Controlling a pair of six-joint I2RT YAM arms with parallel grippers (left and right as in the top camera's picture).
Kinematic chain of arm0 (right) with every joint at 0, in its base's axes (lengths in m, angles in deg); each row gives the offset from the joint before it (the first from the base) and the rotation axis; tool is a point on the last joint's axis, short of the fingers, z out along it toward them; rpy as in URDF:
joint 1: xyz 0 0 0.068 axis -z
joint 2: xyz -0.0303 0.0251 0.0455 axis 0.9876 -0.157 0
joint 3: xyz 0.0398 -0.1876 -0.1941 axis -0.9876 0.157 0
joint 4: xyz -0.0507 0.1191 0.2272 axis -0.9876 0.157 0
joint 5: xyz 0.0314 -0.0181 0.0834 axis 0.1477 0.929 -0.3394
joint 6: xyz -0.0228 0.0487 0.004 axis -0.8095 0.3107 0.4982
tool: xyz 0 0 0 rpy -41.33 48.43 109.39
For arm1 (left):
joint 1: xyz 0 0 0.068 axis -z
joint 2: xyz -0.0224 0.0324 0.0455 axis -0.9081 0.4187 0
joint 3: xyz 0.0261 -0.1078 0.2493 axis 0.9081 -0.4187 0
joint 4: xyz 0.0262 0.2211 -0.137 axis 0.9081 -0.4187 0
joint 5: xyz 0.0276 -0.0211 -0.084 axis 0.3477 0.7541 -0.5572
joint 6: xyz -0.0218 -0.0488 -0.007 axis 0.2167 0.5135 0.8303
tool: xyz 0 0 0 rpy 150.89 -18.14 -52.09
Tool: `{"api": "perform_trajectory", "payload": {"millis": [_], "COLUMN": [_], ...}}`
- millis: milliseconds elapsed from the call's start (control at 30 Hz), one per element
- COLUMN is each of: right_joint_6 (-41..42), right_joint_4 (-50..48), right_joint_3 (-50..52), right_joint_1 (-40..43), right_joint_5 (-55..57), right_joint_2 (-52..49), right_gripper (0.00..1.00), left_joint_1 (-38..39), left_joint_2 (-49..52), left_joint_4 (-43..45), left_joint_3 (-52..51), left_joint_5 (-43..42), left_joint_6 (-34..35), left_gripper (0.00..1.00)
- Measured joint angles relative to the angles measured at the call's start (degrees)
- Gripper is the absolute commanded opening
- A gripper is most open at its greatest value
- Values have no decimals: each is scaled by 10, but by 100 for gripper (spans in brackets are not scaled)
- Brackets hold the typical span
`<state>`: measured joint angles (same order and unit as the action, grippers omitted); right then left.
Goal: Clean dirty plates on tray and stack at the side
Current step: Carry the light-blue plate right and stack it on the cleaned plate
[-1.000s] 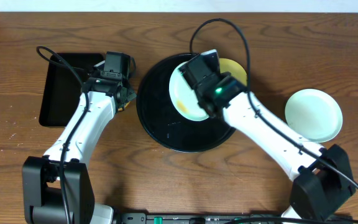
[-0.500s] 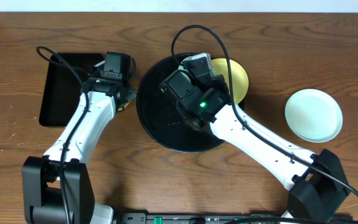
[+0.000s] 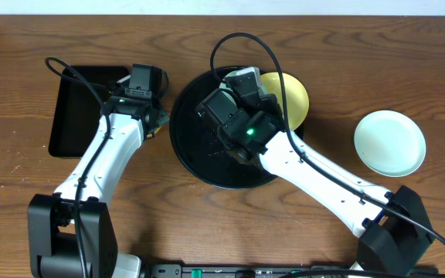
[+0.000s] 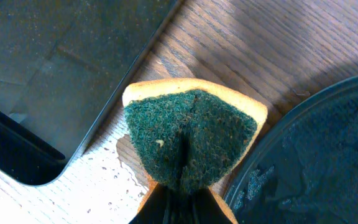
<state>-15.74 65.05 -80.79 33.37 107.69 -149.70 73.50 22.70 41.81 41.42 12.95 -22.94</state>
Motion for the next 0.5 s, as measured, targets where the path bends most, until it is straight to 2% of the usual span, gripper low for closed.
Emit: {"api": "perform_trajectory", "payload": {"millis": [200,500], "right_joint_6": [-2,-36], "right_joint_4": [0,13], "right_joint_3": [0,0], "right_joint_1": [55,255], "right_joint_5": [-158,-435], "right_joint_2": [1,51], "right_gripper": [1,1], "left_joint_1": [0,0], "left_joint_2": [0,0], "left_joint_4": [-2,-7], "left_joint_3": [0,0], "left_joint_5": [0,0], "left_joint_6": [0,0], "left_gripper": [8,8]}}
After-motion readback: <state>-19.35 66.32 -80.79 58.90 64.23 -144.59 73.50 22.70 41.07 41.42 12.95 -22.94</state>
